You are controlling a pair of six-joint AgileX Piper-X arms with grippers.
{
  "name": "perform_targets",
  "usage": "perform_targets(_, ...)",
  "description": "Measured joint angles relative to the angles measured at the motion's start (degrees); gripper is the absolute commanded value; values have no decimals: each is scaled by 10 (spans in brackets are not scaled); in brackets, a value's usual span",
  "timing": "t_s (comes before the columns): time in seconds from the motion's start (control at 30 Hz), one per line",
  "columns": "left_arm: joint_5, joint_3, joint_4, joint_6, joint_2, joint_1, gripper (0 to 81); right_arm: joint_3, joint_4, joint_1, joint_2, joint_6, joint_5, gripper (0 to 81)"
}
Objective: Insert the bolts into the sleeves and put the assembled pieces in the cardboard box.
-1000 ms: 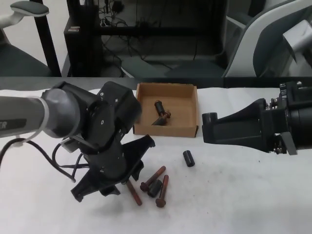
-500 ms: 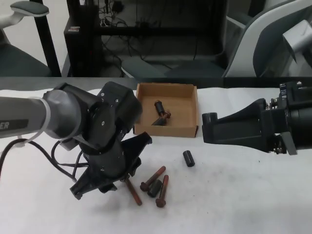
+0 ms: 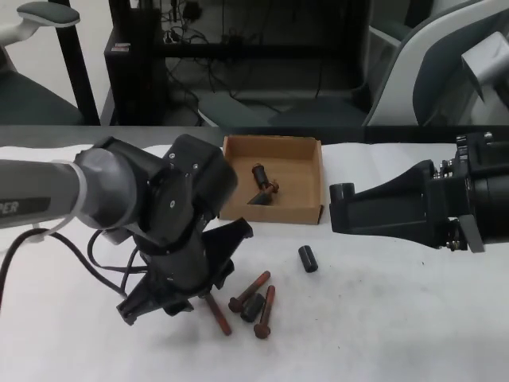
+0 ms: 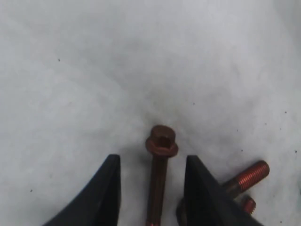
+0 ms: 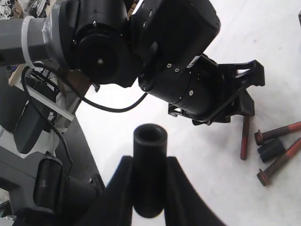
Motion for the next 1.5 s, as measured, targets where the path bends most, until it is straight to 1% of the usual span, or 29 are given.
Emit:
perform_targets(0.23,-21,0,9,10,0,-26,430,0,0,0,0,0,0,4)
perform_targets(0.67,-53,0,17,0,0,-26,430,0,0,0,0,0,0,4)
perform_targets(0.7,-53,0,14,-2,0,-26,424,0,0,0,0,0,0,4)
perform_targets(0.83,-41,0,0,-4,11,-26,343,0,0,0,0,0,0,4)
perform_targets(0.97,-13,-4,-4,-8,30,-28,340,0,0,0,0,0,0,4)
perform_targets(1.23,-23,-4,-5,-8,30,-30,340,0,0,0,0,0,0,4)
perform_targets(1.3,-26,-4,-5,-8,30,-30,291,0,0,0,0,0,0,4)
perform_targets(1.33,-28,-4,-5,-8,30,-30,249,0,0,0,0,0,0,4)
perform_targets(1.43,-38,-4,-2,-3,32,-30,104,0,0,0,0,0,0,4)
perform_targets(1.47,-39,-4,-2,0,32,-30,36,0,0,0,0,0,0,4)
perform_targets(1.5,-42,-4,-1,4,32,-30,0,0,0,0,0,0,0,4)
